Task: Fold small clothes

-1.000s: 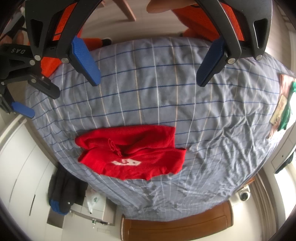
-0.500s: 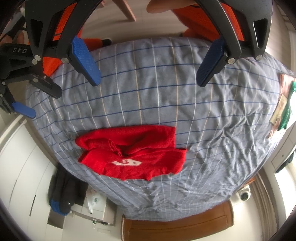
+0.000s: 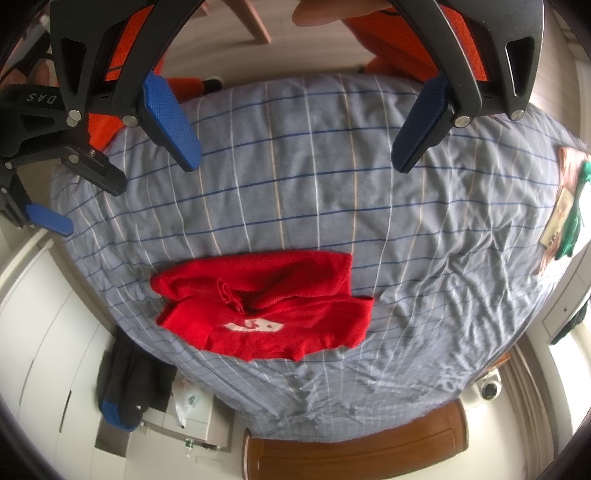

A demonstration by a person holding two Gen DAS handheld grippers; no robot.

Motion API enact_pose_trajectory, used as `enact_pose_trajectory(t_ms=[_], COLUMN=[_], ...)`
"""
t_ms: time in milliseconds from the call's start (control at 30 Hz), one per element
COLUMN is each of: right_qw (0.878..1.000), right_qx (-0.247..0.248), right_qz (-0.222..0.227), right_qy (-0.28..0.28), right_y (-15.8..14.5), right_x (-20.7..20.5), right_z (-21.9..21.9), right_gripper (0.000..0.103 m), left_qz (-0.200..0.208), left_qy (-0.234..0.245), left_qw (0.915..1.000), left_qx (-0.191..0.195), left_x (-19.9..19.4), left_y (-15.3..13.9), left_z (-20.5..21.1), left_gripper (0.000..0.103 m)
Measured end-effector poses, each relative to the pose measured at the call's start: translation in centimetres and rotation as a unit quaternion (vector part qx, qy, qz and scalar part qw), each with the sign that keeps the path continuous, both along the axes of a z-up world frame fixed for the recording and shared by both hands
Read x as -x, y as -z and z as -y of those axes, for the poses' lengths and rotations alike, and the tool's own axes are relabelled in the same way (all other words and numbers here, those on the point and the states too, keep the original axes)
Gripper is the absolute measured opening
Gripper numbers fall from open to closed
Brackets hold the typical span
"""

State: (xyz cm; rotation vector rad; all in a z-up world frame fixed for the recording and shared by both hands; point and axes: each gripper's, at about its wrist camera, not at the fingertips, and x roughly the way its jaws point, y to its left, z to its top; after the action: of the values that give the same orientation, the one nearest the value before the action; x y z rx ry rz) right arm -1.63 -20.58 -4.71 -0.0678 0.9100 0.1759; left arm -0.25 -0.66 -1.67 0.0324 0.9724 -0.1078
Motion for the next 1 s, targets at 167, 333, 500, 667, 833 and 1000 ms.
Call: enact_pose_trajectory(t_ms=[167, 333, 500, 667, 833, 1000], right_qw=[1.000, 1.000, 1.000, 1.000, 1.000, 1.000], right_qx=[0.000, -0.001, 0.000, 0.000, -0.001, -0.001], right_qz=[0.000, -0.001, -0.001, -0.001, -0.001, -0.002], right_qy=[0.000, -0.001, -0.001, -0.001, -0.001, -0.001], right_y=[0.02, 0.06, 0.09, 0.10, 0.07, 0.06], right_x=[-0.03, 0.06, 0.06, 0.05, 0.00, -0.01], right_z=[0.03, -0.02, -0.04, -0.05, 0.00, 0.01], right_gripper=[0.103, 0.103, 0.103, 0.103, 0.103, 0.103], left_qz=[0.001, 0.000, 0.000, 0.000, -0.001, -0.001], left_qy=[-0.001, -0.001, -0.001, -0.001, 0.000, -0.001], left_qw=[1.0000, 1.0000, 1.0000, 1.0000, 1.0000, 1.0000], left_qx=[0.000, -0.001, -0.001, -0.001, -0.002, -0.001], left_x=[0.01, 0.17, 0.22, 0.11, 0.13, 0.07], left_y=[0.03, 0.28, 0.31, 0.27, 0.26, 0.24], left_z=[0.11, 0.20, 0.19, 0.20, 0.20, 0.21], left_gripper=[0.103, 0.103, 0.103, 0.103, 0.103, 0.103])
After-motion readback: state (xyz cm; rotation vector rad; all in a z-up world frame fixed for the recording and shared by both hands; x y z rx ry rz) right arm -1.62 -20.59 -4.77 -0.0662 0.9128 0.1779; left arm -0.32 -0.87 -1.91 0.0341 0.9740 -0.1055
